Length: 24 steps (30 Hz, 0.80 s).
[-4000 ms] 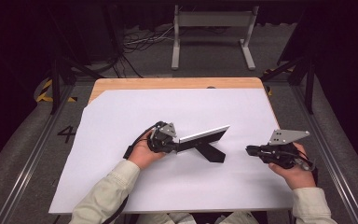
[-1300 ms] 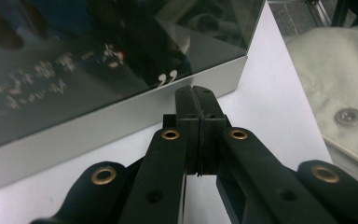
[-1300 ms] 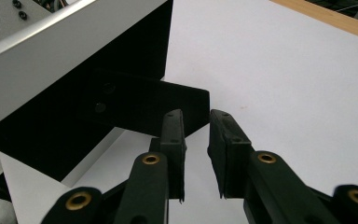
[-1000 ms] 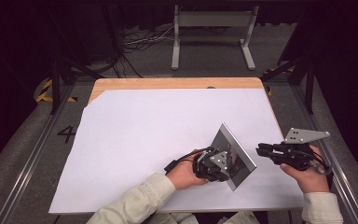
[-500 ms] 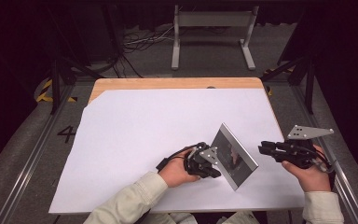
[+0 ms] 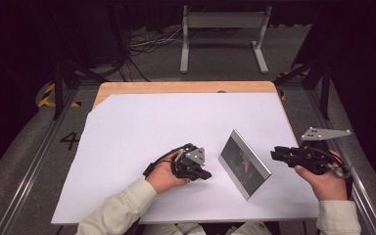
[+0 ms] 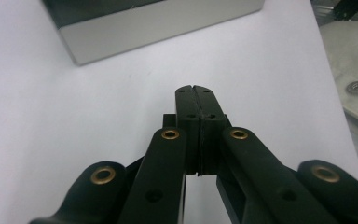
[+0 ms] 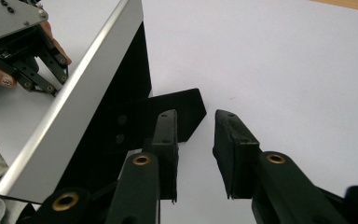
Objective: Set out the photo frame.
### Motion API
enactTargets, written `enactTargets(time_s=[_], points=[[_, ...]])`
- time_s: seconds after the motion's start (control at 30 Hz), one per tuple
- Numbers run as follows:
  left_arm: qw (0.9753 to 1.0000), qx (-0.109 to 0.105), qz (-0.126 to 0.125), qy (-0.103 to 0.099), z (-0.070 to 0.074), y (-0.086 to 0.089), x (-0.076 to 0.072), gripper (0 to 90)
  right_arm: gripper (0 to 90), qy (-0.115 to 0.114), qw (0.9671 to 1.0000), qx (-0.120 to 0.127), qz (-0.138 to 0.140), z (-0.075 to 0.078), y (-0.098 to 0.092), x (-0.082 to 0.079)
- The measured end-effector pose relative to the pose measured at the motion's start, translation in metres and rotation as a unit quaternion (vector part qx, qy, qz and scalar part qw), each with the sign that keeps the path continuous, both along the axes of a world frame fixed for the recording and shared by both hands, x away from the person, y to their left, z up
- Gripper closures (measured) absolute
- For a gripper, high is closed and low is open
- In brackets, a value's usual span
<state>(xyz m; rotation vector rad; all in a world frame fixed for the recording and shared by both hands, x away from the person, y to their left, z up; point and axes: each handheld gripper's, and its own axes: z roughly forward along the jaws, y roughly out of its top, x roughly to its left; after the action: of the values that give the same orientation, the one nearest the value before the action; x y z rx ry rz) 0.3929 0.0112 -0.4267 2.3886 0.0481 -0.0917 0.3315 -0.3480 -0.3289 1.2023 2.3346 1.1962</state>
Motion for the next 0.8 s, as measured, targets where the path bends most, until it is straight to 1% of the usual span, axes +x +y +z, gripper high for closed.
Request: enactTargets(time_s=[0.1,0.23,0.27,0.43,0.53,0.67,0.8], points=[[0.9999,-0.001,0.014,0.006,-0.001,0.013,0.003,90.0,69.9,0.008,0.9999,0.003,-0.013,0.005,0.001,-0.003],[0.9995,-0.004,0.030,0.008,0.000,0.024,0.008,90.0,69.9,0.018,0.9995,0.005,-0.027,0.010,0.001,-0.005],[0.9994,-0.007,0.032,0.009,0.000,0.025,0.010,90.0,69.7,0.020,0.9993,0.007,-0.029,0.011,0.002,-0.005],[0.9992,-0.005,0.040,0.008,0.000,0.029,0.013,90.0,68.0,0.030,0.9985,0.015,-0.044,0.018,0.003,-0.009],[0.9989,-0.001,0.046,0.012,-0.001,0.033,0.016,90.0,68.5,0.034,0.9982,0.011,-0.048,0.021,0.003,-0.011],[0.9986,0.001,0.051,0.012,-0.002,0.036,0.019,90.0,69.0,0.038,0.9979,0.008,-0.051,0.025,0.005,-0.011],[0.9983,0.003,0.057,0.015,-0.002,0.039,0.022,90.0,69.3,0.042,0.9978,0.006,-0.050,0.029,0.008,-0.008]])
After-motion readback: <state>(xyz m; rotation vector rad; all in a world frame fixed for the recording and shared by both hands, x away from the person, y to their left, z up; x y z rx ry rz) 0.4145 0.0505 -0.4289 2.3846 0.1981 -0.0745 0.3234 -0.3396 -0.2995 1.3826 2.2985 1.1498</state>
